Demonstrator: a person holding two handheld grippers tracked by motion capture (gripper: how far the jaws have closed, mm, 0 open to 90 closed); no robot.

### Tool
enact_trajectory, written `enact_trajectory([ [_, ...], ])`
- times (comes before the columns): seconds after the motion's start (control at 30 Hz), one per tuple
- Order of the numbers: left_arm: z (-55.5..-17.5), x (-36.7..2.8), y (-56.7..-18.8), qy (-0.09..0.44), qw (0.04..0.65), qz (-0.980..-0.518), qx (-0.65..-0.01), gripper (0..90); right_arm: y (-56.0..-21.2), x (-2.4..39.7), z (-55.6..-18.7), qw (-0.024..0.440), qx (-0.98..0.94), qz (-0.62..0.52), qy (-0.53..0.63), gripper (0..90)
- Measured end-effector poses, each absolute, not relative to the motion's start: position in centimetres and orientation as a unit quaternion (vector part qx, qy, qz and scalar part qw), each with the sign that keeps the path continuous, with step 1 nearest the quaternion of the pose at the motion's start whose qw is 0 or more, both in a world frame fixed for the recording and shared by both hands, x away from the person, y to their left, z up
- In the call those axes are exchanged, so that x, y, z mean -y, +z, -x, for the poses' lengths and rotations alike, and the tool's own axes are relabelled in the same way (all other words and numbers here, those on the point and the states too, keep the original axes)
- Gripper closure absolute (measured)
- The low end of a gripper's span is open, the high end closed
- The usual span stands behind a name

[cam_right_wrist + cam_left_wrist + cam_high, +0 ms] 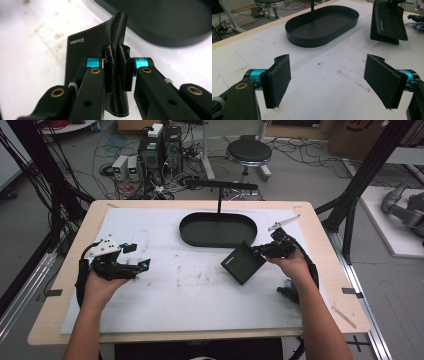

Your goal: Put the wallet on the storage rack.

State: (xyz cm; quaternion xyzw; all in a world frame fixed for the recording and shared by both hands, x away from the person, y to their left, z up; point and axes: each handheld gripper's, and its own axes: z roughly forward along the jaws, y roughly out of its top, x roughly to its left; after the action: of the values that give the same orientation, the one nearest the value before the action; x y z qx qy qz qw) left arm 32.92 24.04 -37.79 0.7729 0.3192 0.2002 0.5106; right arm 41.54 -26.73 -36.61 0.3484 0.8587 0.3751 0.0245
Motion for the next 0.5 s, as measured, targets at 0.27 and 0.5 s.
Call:
enact_trajectory([
  [0.27,-32.7,-24.3,-37.4,0.205,0.515,-0.769,-0.319,21.6,-34.3,25.4,-42.0,0.024,-0.841,-0.343,0.417,85.3],
  [0.5,-32.7,-24.7,-37.4,0.204,0.517,-0.766,-0.323,21.6,-33.1,24.5,-43.4,0.021,-0.816,-0.353,0.457,85.2],
])
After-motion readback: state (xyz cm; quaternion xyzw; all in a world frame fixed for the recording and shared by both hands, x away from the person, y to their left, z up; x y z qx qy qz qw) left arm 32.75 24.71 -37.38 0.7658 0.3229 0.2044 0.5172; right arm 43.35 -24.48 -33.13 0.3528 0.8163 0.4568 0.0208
